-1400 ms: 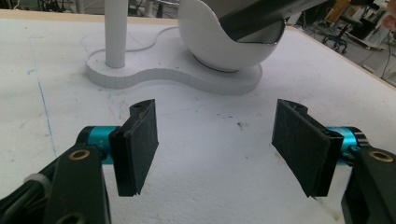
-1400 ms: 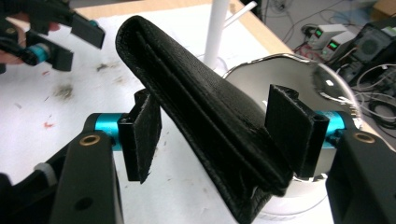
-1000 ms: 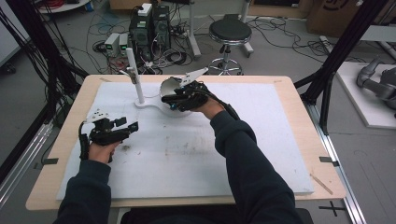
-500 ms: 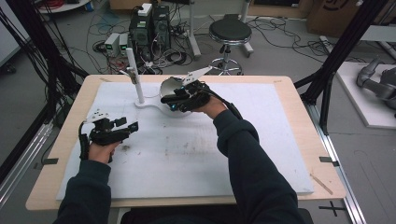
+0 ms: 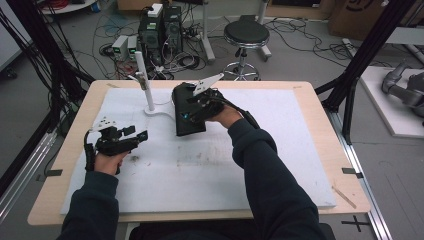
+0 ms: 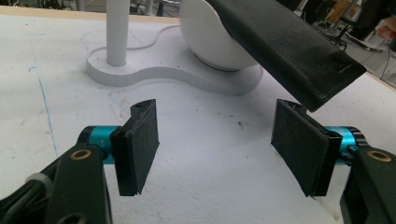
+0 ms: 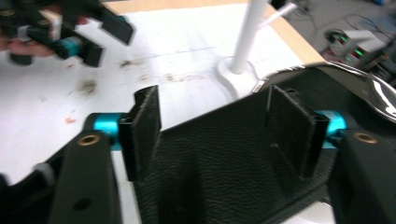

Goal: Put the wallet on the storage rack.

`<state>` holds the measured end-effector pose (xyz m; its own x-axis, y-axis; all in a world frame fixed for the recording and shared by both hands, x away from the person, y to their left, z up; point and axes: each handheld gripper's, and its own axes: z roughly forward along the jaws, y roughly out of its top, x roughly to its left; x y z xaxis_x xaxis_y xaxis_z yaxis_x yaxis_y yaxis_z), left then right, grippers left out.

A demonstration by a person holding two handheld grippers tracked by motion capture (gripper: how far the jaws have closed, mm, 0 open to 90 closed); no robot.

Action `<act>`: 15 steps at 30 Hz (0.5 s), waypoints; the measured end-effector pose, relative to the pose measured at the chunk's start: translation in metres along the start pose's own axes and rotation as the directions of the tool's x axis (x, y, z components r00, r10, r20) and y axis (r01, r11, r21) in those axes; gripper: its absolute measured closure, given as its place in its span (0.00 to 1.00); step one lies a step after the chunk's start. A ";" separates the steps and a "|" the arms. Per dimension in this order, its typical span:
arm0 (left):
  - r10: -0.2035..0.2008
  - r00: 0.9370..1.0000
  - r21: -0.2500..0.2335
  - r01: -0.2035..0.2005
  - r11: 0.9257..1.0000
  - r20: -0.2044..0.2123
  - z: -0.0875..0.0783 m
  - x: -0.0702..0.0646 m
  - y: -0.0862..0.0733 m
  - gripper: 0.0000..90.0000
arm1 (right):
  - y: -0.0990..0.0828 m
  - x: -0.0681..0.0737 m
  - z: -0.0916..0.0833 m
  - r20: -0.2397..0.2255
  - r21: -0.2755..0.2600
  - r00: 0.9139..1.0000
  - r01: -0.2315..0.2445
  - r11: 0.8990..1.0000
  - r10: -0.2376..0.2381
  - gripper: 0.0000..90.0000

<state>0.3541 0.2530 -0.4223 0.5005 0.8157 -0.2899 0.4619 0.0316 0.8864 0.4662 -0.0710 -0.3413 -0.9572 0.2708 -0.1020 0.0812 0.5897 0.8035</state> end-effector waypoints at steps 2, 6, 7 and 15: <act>-0.003 1.000 0.000 0.003 1.000 -0.001 0.000 0.000 0.000 0.35 | -0.001 0.006 0.000 -0.002 0.029 0.998 0.068 0.997 -0.068 0.32; -0.005 1.000 0.000 0.005 1.000 0.000 0.000 0.000 0.000 0.35 | -0.006 0.019 0.003 0.034 0.130 0.982 0.179 0.975 -0.185 0.26; -0.007 1.000 0.000 0.007 1.000 0.001 0.000 0.000 0.000 0.35 | -0.007 0.022 0.004 0.047 0.147 0.977 0.199 0.969 -0.208 0.25; -0.009 1.000 0.001 0.009 1.000 0.009 0.001 0.000 0.000 0.35 | -0.030 0.036 0.003 0.127 0.112 0.951 0.268 0.957 -0.281 0.25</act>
<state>0.3546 0.2522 -0.4228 0.5032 0.8101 -0.3008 0.4669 0.0380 0.8835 0.4301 -0.0771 -0.3708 -0.8979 0.1886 -0.3977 -0.1476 0.7222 0.6757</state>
